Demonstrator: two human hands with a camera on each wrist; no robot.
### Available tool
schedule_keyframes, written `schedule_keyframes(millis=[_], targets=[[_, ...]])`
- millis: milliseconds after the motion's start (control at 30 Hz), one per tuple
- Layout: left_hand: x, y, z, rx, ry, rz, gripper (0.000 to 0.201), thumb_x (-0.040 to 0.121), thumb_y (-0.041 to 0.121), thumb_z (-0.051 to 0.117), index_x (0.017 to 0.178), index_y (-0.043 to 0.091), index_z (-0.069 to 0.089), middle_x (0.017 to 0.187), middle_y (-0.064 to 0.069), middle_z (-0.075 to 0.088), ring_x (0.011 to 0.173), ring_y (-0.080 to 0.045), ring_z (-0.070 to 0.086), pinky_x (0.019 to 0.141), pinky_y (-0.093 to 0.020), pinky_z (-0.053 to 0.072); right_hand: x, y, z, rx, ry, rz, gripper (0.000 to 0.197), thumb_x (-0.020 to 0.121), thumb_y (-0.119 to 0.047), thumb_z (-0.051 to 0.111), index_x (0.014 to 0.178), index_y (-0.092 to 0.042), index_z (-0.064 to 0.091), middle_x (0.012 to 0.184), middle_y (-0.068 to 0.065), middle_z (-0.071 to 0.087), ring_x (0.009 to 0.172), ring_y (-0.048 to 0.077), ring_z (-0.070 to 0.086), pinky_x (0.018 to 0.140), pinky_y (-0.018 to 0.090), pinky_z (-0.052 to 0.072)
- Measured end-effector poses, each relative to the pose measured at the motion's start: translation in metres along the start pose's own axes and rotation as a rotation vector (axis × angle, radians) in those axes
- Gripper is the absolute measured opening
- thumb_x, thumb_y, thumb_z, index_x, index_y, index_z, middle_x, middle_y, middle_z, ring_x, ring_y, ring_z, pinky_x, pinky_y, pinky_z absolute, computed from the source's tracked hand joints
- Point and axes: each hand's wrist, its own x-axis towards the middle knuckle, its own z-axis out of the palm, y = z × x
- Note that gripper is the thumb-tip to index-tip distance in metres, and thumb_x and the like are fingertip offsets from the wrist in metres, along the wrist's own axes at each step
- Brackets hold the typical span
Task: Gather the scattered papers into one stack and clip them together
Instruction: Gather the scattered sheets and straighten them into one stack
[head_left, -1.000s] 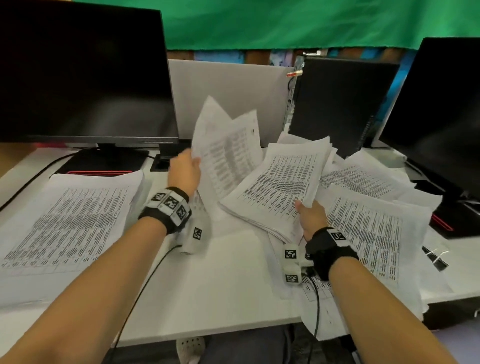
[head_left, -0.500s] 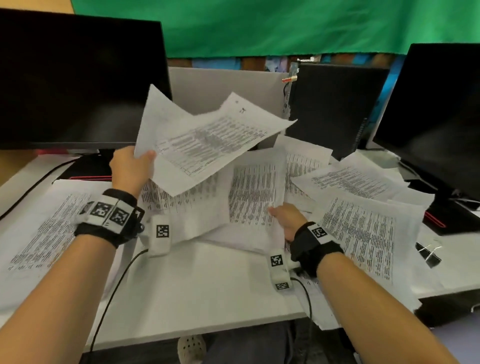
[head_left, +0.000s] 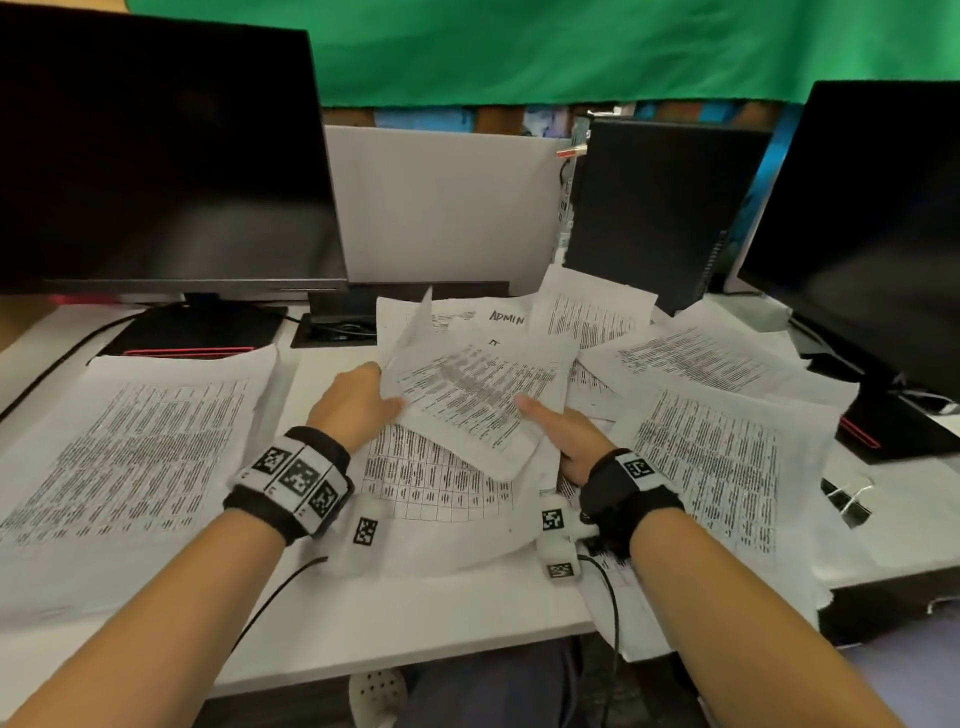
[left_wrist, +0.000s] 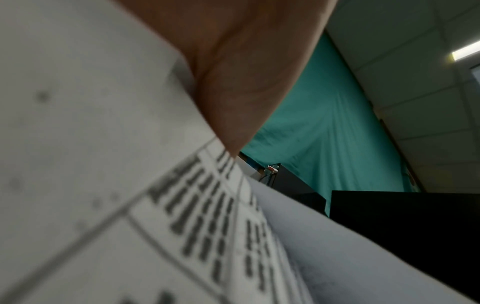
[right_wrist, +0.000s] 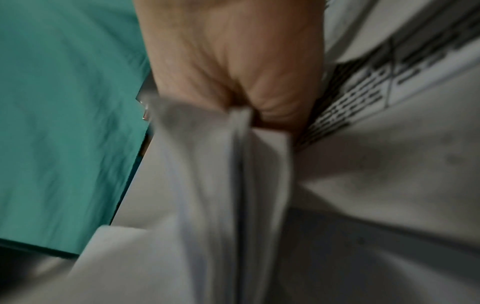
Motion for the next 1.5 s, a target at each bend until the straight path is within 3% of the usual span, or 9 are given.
schedule_keyframes(millis=[133, 400, 533, 700, 800, 867, 1233, 1333, 1500], targets=[[0.004, -0.003, -0.019, 0.076, -0.069, 0.007, 0.044, 0.087, 0.048, 0.059, 0.102, 0.007, 0.057, 0.091, -0.006, 0.061, 0.081, -0.020, 0.056, 0.068, -0.030, 0.041, 0.002, 0.007, 0.003, -0.010, 0.114, -0.058, 0.038, 0.094, -0.006, 0.061, 0.130, 0.004, 0.056, 0.129, 0.021, 0.062, 0.114, 0.035, 0.062, 0.101, 0.049, 0.048], [-0.012, -0.006, -0.167, 0.108, 0.324, 0.099, 0.031, 0.089, 0.031, 0.063, 0.107, 0.007, 0.065, 0.104, -0.023, 0.064, 0.095, -0.037, 0.061, 0.084, -0.044, 0.048, 0.002, 0.002, 0.005, -0.101, 0.123, -0.014, 0.040, 0.100, -0.016, 0.052, 0.137, 0.000, 0.052, 0.132, 0.016, 0.060, 0.121, 0.033, 0.057, 0.107, 0.049, 0.043], [-0.016, 0.000, -0.207, -0.230, 0.433, 0.087, 0.031, 0.083, 0.046, 0.065, 0.106, 0.025, 0.065, 0.090, -0.004, 0.069, 0.079, -0.026, 0.066, 0.085, -0.049, 0.051, 0.003, 0.003, 0.009, -0.150, 0.140, -0.024, 0.053, 0.098, -0.031, 0.054, 0.141, 0.000, 0.046, 0.139, 0.015, 0.055, 0.125, 0.033, 0.053, 0.110, 0.048, 0.040], [0.020, 0.023, -0.139, -0.154, 0.204, 0.131, 0.013, 0.085, 0.028, 0.067, 0.095, 0.019, 0.067, 0.097, -0.008, 0.070, 0.087, -0.026, 0.067, 0.086, -0.044, 0.053, -0.004, -0.002, 0.015, -0.251, 0.172, -0.048, 0.057, 0.099, -0.037, 0.051, 0.139, 0.003, 0.045, 0.134, 0.016, 0.057, 0.121, 0.034, 0.054, 0.106, 0.040, 0.043], [0.046, 0.028, -0.070, -0.134, 0.012, 0.154, 0.030, 0.086, 0.012, 0.065, 0.115, 0.005, 0.064, 0.115, -0.014, 0.066, 0.102, -0.024, 0.062, 0.089, -0.033, 0.047, -0.011, -0.007, 0.017, -0.276, 0.181, -0.070, 0.046, 0.100, -0.034, 0.051, 0.125, 0.003, 0.055, 0.114, 0.017, 0.064, 0.092, 0.028, 0.062, 0.076, 0.032, 0.051], [0.057, 0.025, -0.032, -0.132, -0.064, 0.105, 0.035, 0.086, 0.008, 0.064, 0.120, 0.001, 0.060, 0.119, -0.014, 0.063, 0.109, -0.026, 0.059, 0.086, -0.030, 0.044, -0.013, -0.009, 0.016, -0.333, 0.181, -0.044, 0.038, 0.101, -0.028, 0.048, 0.121, 0.003, 0.056, 0.107, 0.013, 0.061, 0.073, 0.018, 0.054, 0.058, 0.026, 0.040], [0.080, -0.001, 0.032, -0.153, -0.047, -0.341, 0.073, 0.087, 0.024, 0.065, 0.142, -0.002, 0.024, 0.140, -0.021, 0.043, 0.128, -0.036, 0.045, 0.106, -0.042, 0.039, -0.005, -0.010, 0.011, -0.229, 0.190, 0.029, 0.086, 0.090, -0.072, 0.035, 0.143, -0.004, 0.043, 0.143, 0.013, 0.049, 0.128, 0.031, 0.049, 0.109, 0.039, 0.037], [0.075, 0.002, 0.044, -0.154, -0.112, -0.357, 0.069, 0.093, 0.028, 0.054, 0.143, -0.005, 0.019, 0.143, -0.021, 0.040, 0.128, -0.035, 0.044, 0.105, -0.039, 0.039, -0.008, -0.006, 0.014, -0.179, 0.144, -0.009, 0.082, 0.090, -0.061, 0.053, 0.149, -0.008, 0.034, 0.150, 0.008, 0.042, 0.136, 0.027, 0.043, 0.111, 0.038, 0.033], [0.062, 0.025, 0.064, -0.083, -0.195, -0.317, 0.066, 0.098, 0.035, 0.043, 0.148, 0.002, 0.016, 0.150, -0.019, 0.028, 0.134, -0.036, 0.035, 0.108, -0.039, 0.035, -0.007, 0.001, 0.019, -0.155, 0.046, -0.095, 0.056, 0.088, -0.024, 0.070, 0.139, -0.009, 0.051, 0.135, 0.007, 0.060, 0.119, 0.023, 0.059, 0.100, 0.034, 0.047]])
